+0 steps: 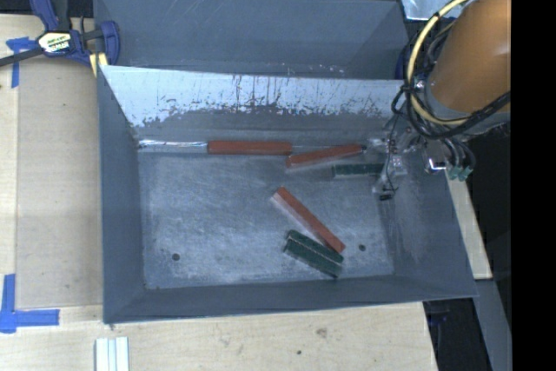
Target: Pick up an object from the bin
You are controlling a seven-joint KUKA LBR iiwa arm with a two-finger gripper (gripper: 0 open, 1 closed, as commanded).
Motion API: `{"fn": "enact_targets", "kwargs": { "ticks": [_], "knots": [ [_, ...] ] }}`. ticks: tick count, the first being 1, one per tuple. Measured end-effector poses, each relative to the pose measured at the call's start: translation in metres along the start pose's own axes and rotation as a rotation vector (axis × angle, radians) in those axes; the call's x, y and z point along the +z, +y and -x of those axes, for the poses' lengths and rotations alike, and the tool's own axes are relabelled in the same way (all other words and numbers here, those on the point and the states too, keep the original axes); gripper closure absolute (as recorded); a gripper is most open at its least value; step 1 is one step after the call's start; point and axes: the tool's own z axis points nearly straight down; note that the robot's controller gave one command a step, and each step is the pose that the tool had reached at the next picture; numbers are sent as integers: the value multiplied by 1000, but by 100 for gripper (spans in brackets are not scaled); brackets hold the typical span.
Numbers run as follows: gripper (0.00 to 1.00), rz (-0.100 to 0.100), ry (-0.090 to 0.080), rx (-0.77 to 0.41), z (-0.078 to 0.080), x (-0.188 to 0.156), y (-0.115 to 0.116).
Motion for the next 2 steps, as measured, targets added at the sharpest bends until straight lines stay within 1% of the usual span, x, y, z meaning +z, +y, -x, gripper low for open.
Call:
{"fn": "enact_targets", "kwargs": {
  "ticks": [1,2],
  "knots": [
    [100,4,12,-229,-32,98,49],
    [100,0,-4,-252,-35,-49,61]
  ]
}}
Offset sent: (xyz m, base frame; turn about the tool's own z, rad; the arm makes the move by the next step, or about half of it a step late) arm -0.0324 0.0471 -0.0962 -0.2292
